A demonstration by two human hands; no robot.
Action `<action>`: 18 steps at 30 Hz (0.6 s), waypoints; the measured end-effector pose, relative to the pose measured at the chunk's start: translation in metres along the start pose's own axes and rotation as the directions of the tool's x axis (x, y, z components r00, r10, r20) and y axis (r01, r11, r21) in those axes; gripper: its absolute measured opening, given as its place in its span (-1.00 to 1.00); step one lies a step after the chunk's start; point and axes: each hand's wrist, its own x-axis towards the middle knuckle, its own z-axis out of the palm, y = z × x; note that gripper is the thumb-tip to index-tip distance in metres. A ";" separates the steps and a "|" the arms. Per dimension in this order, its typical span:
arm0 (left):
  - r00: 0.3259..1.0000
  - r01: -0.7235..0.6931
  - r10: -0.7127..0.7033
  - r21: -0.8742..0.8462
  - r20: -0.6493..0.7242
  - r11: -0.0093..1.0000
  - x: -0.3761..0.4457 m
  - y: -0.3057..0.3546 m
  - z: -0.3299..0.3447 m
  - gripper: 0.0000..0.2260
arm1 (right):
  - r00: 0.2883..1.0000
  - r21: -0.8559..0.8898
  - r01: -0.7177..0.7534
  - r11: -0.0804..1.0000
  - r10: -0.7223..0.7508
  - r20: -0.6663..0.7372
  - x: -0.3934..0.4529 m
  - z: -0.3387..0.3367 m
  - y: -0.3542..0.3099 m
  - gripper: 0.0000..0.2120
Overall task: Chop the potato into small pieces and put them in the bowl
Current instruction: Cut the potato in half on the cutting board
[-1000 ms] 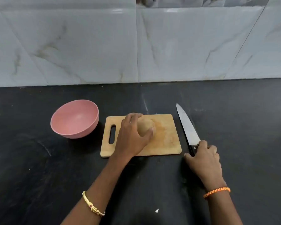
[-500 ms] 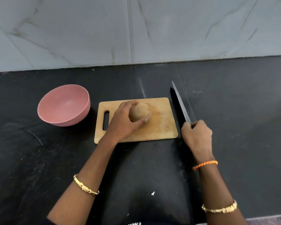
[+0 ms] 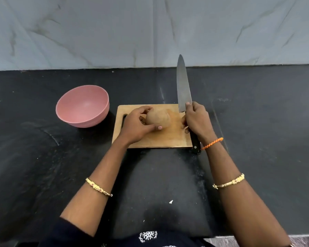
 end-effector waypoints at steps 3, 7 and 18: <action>0.991 0.012 -0.019 -0.053 -0.131 0.999 -0.005 -0.008 0.004 -0.34 | 0.995 -0.141 0.095 0.985 -0.089 0.048 -0.019 0.011 0.003 -0.72; 0.995 0.039 -0.043 -0.049 -0.093 0.998 -0.007 -0.006 -0.008 -0.39 | 0.977 -0.189 0.212 0.959 -0.211 0.028 -0.041 0.016 0.005 -0.70; 0.996 0.047 -0.041 0.076 -0.083 0.996 -0.020 -0.009 -0.012 -0.35 | 0.987 -0.155 0.158 0.975 -0.152 0.048 -0.075 0.029 0.010 -0.66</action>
